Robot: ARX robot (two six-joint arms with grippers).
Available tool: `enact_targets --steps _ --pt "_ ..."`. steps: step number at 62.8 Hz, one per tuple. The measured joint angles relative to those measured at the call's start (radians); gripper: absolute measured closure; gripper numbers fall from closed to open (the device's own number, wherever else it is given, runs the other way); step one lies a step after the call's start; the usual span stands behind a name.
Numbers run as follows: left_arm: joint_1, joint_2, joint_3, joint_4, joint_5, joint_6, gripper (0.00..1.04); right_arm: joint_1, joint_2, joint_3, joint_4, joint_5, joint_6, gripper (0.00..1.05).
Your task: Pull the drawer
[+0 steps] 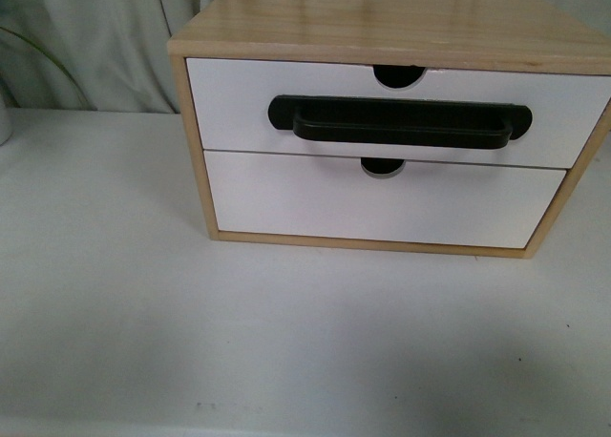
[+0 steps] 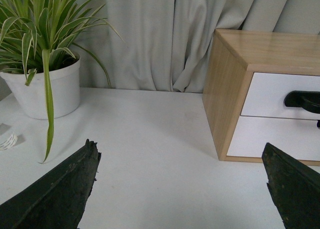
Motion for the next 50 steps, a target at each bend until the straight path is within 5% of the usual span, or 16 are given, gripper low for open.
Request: enact_targets --steps 5,8,13,19,32,40,50 --pt "-0.012 0.004 0.000 0.007 -0.023 0.010 0.06 0.071 0.044 0.000 0.018 0.211 0.020 0.09" --pt "-0.065 0.035 0.000 0.061 -0.209 0.059 0.06 0.119 0.107 0.001 0.034 0.326 0.036 0.09" --pt "-0.096 0.148 0.001 0.143 -0.315 0.098 0.06 0.140 0.236 0.014 0.063 0.324 0.042 0.09" --pt "-0.102 0.332 0.014 0.262 -0.224 0.143 0.06 0.141 0.425 0.081 0.090 0.220 0.011 0.09" --pt "-0.098 0.746 0.178 0.505 0.130 0.381 0.06 0.112 0.713 0.290 0.048 -0.015 -0.195 0.09" --pt "-0.106 0.955 0.336 0.454 0.374 0.604 0.06 0.113 0.909 0.486 -0.081 -0.216 -0.387 0.09" --pt "-0.145 1.078 0.488 0.341 0.514 0.806 0.06 0.143 1.066 0.630 -0.158 -0.294 -0.535 0.09"
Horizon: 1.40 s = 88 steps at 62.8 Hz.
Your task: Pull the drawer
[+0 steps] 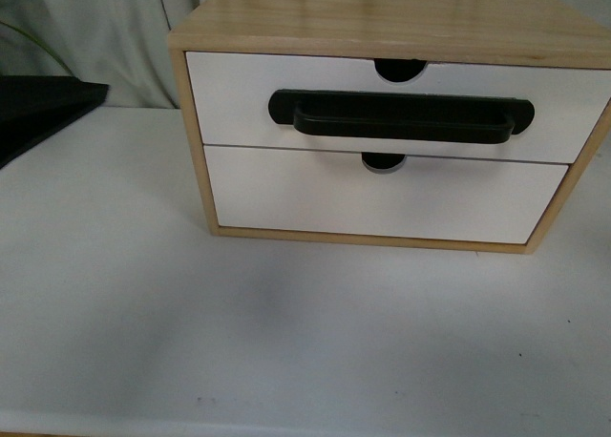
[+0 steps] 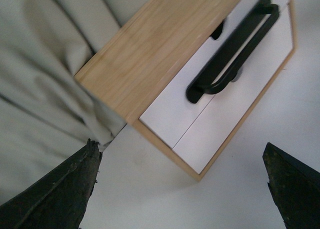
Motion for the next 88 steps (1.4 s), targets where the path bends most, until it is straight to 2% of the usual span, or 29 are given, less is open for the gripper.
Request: enact_targets --steps 7,15,26,33,52,62,73,88 --pt "-0.031 0.071 0.094 -0.114 0.056 0.120 0.06 0.031 0.076 0.080 -0.060 -0.020 -0.085 0.09" --pt "-0.059 0.172 0.246 -0.314 0.122 0.262 0.06 0.069 0.144 0.171 -0.132 -0.064 -0.192 0.09" --pt "-0.083 0.288 0.422 -0.595 0.104 0.431 0.06 0.095 0.208 0.238 -0.187 -0.089 -0.284 0.09" --pt "-0.106 0.362 0.530 -0.734 0.036 0.528 0.06 0.105 0.249 0.263 -0.206 -0.092 -0.330 0.09" --pt "-0.189 0.510 0.736 -0.905 -0.150 0.639 0.06 0.106 0.306 0.283 -0.214 -0.106 -0.376 0.09" --pt "-0.229 0.551 0.782 -0.930 -0.246 0.675 0.06 0.101 0.317 0.283 -0.196 -0.110 -0.376 0.09" --pt "-0.280 0.582 0.803 -0.924 -0.308 0.675 0.06 0.091 0.339 0.283 -0.171 -0.111 -0.375 0.09" --pt "-0.321 0.627 0.850 -0.953 -0.333 0.652 0.06 0.084 0.370 0.283 -0.153 -0.104 -0.375 0.09"
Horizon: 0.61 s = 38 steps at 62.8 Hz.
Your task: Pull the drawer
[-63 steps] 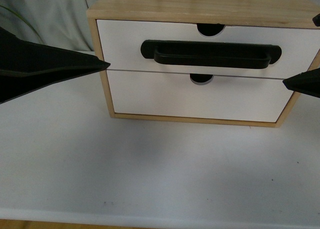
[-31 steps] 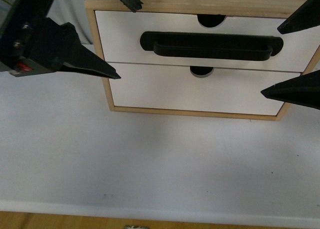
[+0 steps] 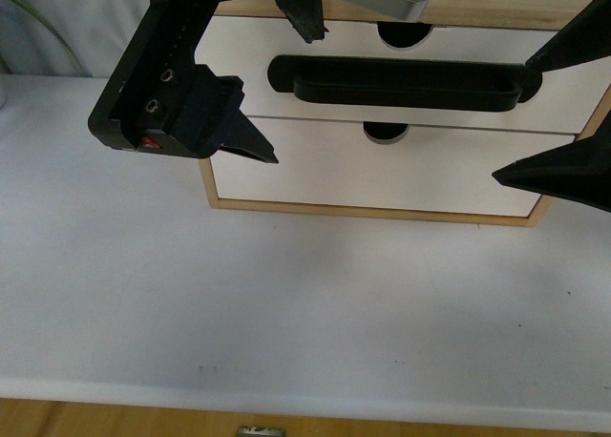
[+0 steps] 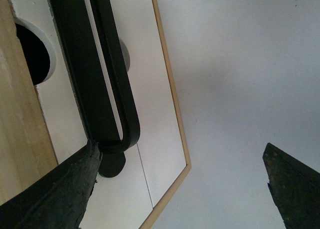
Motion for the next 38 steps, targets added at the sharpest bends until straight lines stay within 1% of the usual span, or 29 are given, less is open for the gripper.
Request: enact_targets --steps 21,38 --pt "-0.021 0.067 0.052 -0.002 -0.061 0.000 0.06 0.009 0.027 0.001 0.026 0.000 0.002 0.09" --pt "-0.020 0.126 0.088 0.011 -0.121 0.002 0.06 0.020 0.054 0.024 0.051 -0.008 0.010 0.09"
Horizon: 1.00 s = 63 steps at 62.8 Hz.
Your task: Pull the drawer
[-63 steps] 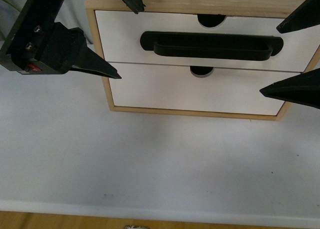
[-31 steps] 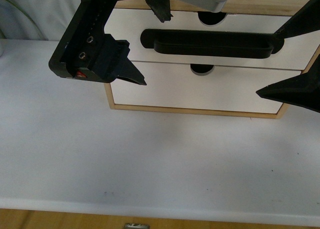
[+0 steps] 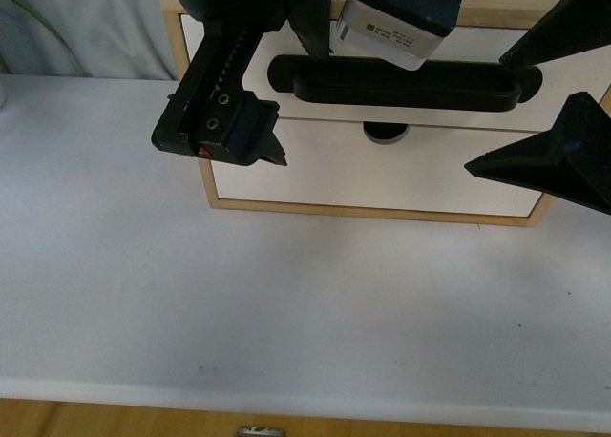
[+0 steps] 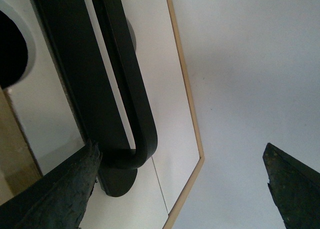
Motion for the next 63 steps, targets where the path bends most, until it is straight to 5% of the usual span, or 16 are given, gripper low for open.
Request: enact_targets --steps 63 --pt "0.002 0.062 0.000 0.031 -0.120 0.129 0.07 0.021 0.133 0.073 0.061 -0.011 0.032 0.09"
